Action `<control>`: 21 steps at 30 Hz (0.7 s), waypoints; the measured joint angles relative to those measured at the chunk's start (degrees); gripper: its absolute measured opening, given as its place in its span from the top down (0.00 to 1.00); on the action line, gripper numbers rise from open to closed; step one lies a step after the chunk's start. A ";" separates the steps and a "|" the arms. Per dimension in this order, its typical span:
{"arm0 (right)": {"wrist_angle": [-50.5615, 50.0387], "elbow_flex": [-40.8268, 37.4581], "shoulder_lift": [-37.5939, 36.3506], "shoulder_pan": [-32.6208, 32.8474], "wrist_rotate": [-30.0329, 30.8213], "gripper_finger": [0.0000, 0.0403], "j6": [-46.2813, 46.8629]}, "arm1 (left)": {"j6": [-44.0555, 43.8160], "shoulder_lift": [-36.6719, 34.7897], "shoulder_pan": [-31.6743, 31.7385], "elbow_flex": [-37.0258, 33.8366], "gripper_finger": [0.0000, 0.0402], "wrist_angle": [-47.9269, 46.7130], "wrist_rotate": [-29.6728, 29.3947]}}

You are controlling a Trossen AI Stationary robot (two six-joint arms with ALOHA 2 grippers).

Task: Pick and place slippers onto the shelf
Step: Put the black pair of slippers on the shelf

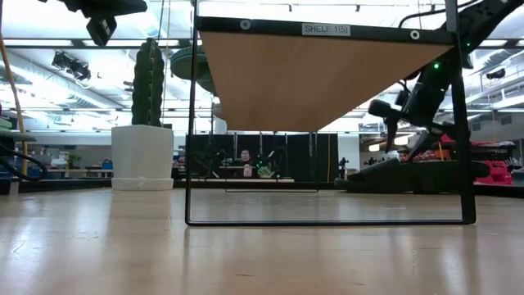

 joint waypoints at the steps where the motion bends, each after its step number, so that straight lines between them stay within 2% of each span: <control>1: 1.61 -0.55 0.04 0.00 -0.10 0.43 0.18 | 0.03 0.00 0.00 0.00 0.98 -0.02 0.00; 6: 3.94 -1.51 0.27 -0.20 0.35 0.42 -0.12 | -0.08 0.02 0.00 0.00 0.98 -0.02 0.00; 13: 4.65 -2.29 0.28 -1.96 0.59 0.42 -1.85 | -0.11 0.00 0.00 0.00 0.94 -0.01 0.00; 21: 7.76 -2.35 0.34 -2.34 0.60 0.42 -3.78 | -0.11 0.02 -0.01 0.00 0.98 -0.01 0.00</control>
